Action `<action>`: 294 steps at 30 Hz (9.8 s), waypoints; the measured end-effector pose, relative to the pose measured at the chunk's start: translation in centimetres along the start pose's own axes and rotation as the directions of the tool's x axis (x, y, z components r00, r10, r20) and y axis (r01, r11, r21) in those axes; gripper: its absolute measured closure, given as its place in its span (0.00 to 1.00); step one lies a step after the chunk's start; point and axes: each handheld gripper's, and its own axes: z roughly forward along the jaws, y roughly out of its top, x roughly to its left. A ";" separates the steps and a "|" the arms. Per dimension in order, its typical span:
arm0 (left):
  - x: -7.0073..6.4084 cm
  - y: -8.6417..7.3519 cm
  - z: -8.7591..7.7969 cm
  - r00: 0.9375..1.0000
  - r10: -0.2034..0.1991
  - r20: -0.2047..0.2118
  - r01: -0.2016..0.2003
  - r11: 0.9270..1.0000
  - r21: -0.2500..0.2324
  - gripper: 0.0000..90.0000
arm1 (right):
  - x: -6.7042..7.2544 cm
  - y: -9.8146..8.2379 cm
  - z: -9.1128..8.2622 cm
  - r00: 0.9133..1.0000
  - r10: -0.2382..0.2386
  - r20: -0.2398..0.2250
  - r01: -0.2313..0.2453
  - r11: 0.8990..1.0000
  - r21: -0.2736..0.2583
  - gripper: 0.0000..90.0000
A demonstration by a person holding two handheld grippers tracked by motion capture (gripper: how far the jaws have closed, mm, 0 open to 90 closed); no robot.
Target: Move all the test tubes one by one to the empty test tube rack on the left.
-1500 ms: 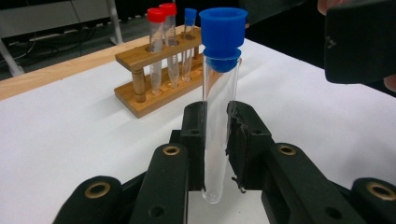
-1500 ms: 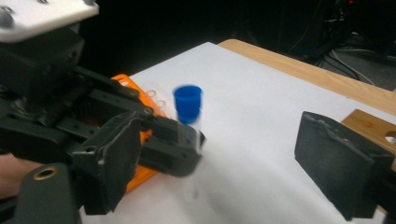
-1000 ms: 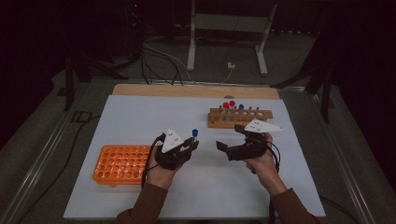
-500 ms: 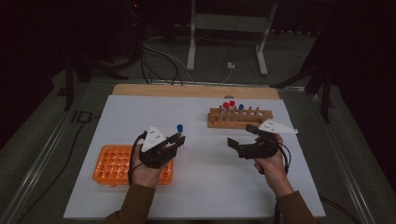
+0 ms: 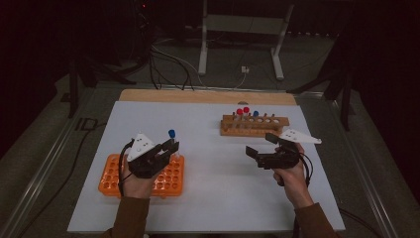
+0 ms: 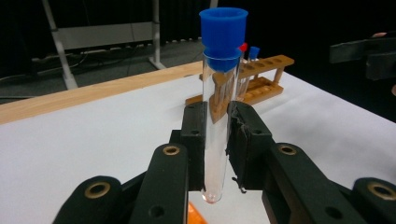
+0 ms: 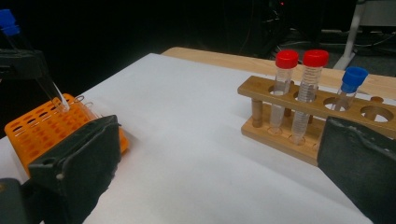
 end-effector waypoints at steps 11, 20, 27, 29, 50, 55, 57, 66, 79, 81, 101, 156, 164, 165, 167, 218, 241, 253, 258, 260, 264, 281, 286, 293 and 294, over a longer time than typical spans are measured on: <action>1.4 -0.6 -0.9 0.999 0.003 -0.040 -0.002 1.000 0.015 0.86 | -0.1 -0.1 -0.1 1.000 0.007 -0.004 -0.007 1.000 0.000 0.00; 2.5 -1.7 -0.9 0.993 -0.014 -0.114 0.017 1.000 0.023 0.86 | 0.0 -0.2 -0.1 1.000 0.002 -0.008 -0.002 1.000 0.002 0.00; 3.2 -2.7 -0.5 0.987 -0.025 -0.161 0.031 0.999 0.036 0.86 | 0.0 -0.3 0.0 1.000 0.001 -0.010 0.000 1.000 0.003 0.00; 3.3 -3.0 -0.3 0.986 -0.030 -0.163 0.037 0.998 0.041 0.86 | 0.0 -0.3 0.0 1.000 0.002 -0.011 -0.002 1.000 0.005 0.00; 3.6 -5.1 2.3 0.982 -0.021 -0.190 0.067 0.969 0.237 0.86 | 0.0 -0.5 0.2 1.000 0.008 -0.025 -0.008 1.000 0.011 0.00; 3.3 -5.2 2.6 0.980 0.000 -0.197 0.058 0.955 0.291 0.86 | 0.1 -0.6 0.2 1.000 0.007 -0.028 -0.006 1.000 0.016 0.00; 3.2 -5.2 2.6 0.980 0.011 -0.197 0.050 0.951 0.305 0.86 | 0.1 -0.6 0.3 1.000 0.006 -0.029 -0.005 1.000 0.017 0.00; 3.4 -5.7 3.0 0.981 0.004 -0.193 0.064 0.936 0.346 0.86 | 0.2 -0.7 0.4 1.000 0.004 -0.031 -0.003 1.000 0.023 0.00; 4.2 -5.2 1.4 0.987 -0.068 -0.143 0.102 0.963 0.249 0.55 | 0.1 -0.6 0.4 1.000 -0.002 -0.021 0.002 1.000 0.023 0.00; 4.2 -4.9 0.9 0.990 -0.081 -0.119 0.106 0.970 0.218 0.51 | 0.0 -0.5 0.4 1.000 -0.002 -0.015 0.003 1.000 0.022 0.00; 3.5 -3.1 -0.3 0.988 -0.143 -0.061 0.147 0.988 0.054 0.04 | -2.0 2.8 1.8 0.992 -0.063 0.113 0.057 0.997 0.055 0.05; 3.4 -3.3 0.1 0.987 -0.152 -0.053 0.156 0.985 0.070 0.01 | -7.6 2.3 11.2 0.929 -0.040 0.367 -0.028 0.983 0.179 0.84; 3.4 -3.3 0.1 0.987 -0.153 -0.054 0.156 0.985 0.068 0.01 | -7.2 3.0 10.4 0.928 -0.053 0.370 -0.006 0.988 0.156 0.85; 3.4 -3.3 0.1 0.987 -0.152 -0.054 0.156 0.985 0.068 0.01 | -7.2 3.1 10.2 0.927 -0.055 0.370 -0.003 0.988 0.154 0.85; 3.4 -3.3 0.1 0.987 -0.151 -0.054 0.155 0.986 0.067 0.01 | -7.2 3.5 9.8 0.927 -0.062 0.369 0.008 0.989 0.147 0.85; 3.0 -2.4 -0.3 0.989 -0.130 -0.066 0.132 0.991 0.019 0.01 | 2.0 6.6 5.5 0.985 -0.169 0.015 0.167 0.982 0.090 0.85; 0.5 -1.5 1.1 0.998 -0.046 -0.037 0.047 0.998 0.048 0.01 | 6.4 5.5 6.2 0.970 -0.205 -0.130 0.219 0.970 0.104 0.84; -2.5 -1.4 2.8 0.998 0.035 0.042 -0.038 0.996 0.080 0.08 | 9.6 4.9 6.8 0.949 -0.221 -0.227 0.251 0.961 0.116 0.84; -3.9 -1.6 3.6 0.995 0.073 0.069 -0.080 0.992 0.098 0.11 | 10.7 4.5 7.2 0.937 -0.234 -0.260 0.272 0.954 0.124 0.84; -4.3 -1.7 3.7 0.994 0.081 0.070 -0.087 0.992 0.091 0.20 | 11.0 4.2 7.4 0.933 -0.236 -0.270 0.279 0.951 0.132 0.84; -4.7 -1.7 3.6 0.990 0.099 0.099 -0.106 0.992 0.067 0.50 | 11.4 3.7 7.7 0.929 -0.233 -0.288 0.282 0.949 0.143 0.84; -4.4 -1.9 3.4 0.986 0.062 0.153 -0.070 0.997 0.044 0.82 | 11.7 3.4 7.8 0.924 -0.224 -0.309 0.278 0.950 0.143 0.84; -4.5 -1.9 3.4 0.985 0.081 0.151 -0.089 0.995 0.049 0.86 | 11.6 3.3 7.8 0.924 -0.222 -0.312 0.277 0.951 0.141 0.83; -3.9 -1.8 3.0 0.991 0.074 0.110 -0.080 0.996 0.048 0.86 | 10.6 3.6 7.1 0.932 -0.197 -0.304 0.237 0.966 0.102 0.51; -3.8 -1.8 2.9 0.992 0.070 0.106 -0.075 0.996 0.045 0.86 | 10.5 3.6 7.0 0.935 -0.197 -0.295 0.236 0.966 0.104 0.45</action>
